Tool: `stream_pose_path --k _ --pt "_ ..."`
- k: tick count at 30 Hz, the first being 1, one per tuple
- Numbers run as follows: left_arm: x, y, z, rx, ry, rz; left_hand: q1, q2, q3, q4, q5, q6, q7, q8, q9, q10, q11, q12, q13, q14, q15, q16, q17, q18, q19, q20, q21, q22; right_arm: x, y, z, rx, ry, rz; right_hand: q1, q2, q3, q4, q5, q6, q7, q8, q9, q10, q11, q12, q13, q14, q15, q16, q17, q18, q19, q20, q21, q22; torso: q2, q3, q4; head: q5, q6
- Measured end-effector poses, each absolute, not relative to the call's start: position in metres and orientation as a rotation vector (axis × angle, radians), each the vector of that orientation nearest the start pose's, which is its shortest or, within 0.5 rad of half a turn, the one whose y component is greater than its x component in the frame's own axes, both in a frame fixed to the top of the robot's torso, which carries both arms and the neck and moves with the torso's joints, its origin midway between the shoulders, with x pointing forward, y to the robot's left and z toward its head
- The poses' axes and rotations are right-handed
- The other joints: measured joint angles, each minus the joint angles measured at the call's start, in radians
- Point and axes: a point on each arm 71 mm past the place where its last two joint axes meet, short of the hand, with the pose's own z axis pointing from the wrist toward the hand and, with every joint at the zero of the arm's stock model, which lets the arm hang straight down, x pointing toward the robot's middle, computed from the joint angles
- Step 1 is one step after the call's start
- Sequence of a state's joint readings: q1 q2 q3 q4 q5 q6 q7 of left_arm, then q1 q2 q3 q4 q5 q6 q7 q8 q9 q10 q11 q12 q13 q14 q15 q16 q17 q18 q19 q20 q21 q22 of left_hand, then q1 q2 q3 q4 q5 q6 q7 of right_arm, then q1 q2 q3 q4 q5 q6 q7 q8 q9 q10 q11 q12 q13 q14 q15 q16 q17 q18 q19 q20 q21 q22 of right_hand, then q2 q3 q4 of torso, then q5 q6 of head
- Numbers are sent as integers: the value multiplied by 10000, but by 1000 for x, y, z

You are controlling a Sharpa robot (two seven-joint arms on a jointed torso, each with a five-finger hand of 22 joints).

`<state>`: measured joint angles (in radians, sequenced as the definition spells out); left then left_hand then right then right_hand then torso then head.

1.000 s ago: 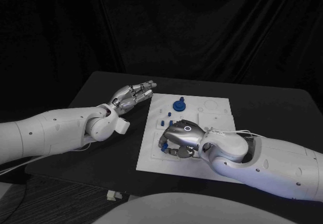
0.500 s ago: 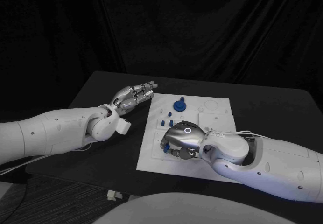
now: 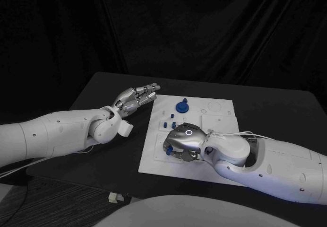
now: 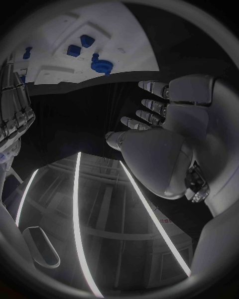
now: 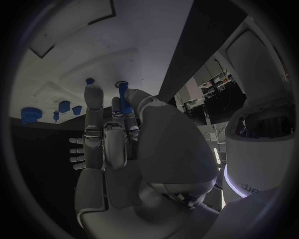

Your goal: Assemble the parts on the task board

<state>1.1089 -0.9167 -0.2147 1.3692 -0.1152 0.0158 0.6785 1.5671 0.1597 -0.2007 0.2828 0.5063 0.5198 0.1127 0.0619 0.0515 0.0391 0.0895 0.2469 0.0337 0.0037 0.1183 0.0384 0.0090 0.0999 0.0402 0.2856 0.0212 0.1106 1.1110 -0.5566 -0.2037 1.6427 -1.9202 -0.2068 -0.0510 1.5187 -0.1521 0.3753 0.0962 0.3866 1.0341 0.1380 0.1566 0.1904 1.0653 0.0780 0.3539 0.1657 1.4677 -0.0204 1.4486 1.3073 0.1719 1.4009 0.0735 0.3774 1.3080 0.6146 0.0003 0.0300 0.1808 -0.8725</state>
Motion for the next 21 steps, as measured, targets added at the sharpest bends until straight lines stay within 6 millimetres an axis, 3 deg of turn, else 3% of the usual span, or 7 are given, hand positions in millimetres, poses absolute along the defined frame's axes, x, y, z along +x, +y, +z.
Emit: stream_pose_path --k 21 --pt "453 281 -272 -9662 15068 -16643 0 0 29 -29 0 92 91 0 11 0 0 -43 0 35 144 79 19 0 0 0 0 49 368 -18 -259 -9554 16130 8689 -4 -4 13 -125 42 0 0 -49 -1 37 36 25 27 0 0 -38 0 0 -58 17 -77 -2 6 0 11 3 0"
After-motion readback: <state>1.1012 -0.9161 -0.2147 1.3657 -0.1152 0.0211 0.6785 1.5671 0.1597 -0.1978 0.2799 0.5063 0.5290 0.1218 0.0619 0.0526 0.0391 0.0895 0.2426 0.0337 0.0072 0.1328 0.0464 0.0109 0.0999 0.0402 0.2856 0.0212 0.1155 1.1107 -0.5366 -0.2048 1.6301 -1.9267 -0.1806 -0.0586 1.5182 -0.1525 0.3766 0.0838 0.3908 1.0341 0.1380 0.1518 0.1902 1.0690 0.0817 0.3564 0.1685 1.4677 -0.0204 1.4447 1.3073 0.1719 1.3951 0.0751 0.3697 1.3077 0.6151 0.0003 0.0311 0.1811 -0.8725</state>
